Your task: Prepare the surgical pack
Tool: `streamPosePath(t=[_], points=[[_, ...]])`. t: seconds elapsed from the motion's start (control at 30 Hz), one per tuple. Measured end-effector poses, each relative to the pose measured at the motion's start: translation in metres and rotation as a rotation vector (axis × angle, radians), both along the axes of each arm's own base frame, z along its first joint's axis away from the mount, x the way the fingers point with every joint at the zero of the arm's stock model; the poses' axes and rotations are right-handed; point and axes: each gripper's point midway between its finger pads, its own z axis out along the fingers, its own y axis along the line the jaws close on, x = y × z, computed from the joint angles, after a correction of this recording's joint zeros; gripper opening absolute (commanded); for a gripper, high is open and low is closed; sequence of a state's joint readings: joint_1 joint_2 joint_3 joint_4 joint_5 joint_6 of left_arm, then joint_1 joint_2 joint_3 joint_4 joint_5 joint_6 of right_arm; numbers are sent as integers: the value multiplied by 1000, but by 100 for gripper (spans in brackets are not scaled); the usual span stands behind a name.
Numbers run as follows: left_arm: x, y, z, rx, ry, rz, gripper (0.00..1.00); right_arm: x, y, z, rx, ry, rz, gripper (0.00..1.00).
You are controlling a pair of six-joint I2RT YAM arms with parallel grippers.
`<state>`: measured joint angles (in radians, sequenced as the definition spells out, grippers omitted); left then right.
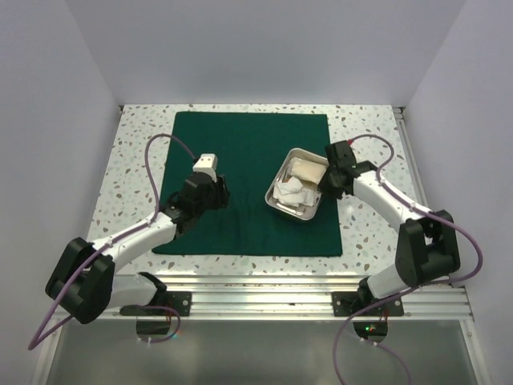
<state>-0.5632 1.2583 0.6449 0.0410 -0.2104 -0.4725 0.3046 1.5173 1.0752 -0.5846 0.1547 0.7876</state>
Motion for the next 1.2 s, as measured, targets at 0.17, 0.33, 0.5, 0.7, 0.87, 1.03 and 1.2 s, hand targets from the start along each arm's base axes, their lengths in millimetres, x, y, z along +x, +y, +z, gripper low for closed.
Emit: streamPosePath(t=[0.17,0.33,0.5,0.7,0.87,1.03,1.2], points=[[-2,4,-5,10,10,18,55,-14,6,-12,16,-10,-106,0],[-4,7,-10,20,17,25,55,-22,16,-24,19,-12,-150,0],[-3,9,-9,23,14,35,56,-23,35,-32,43,-19,-142,0],[-1,13,-9,25,11,67,58,-30,56,-48,51,-26,-134,20],[1,20,-11,29,15,98,69,-24,62,-47,89,-58,-152,59],[0,35,-15,40,37,168,100,-20,64,-35,113,-106,-135,64],[-5,66,-11,44,59,286,100,-3,48,-15,97,-154,-88,63]])
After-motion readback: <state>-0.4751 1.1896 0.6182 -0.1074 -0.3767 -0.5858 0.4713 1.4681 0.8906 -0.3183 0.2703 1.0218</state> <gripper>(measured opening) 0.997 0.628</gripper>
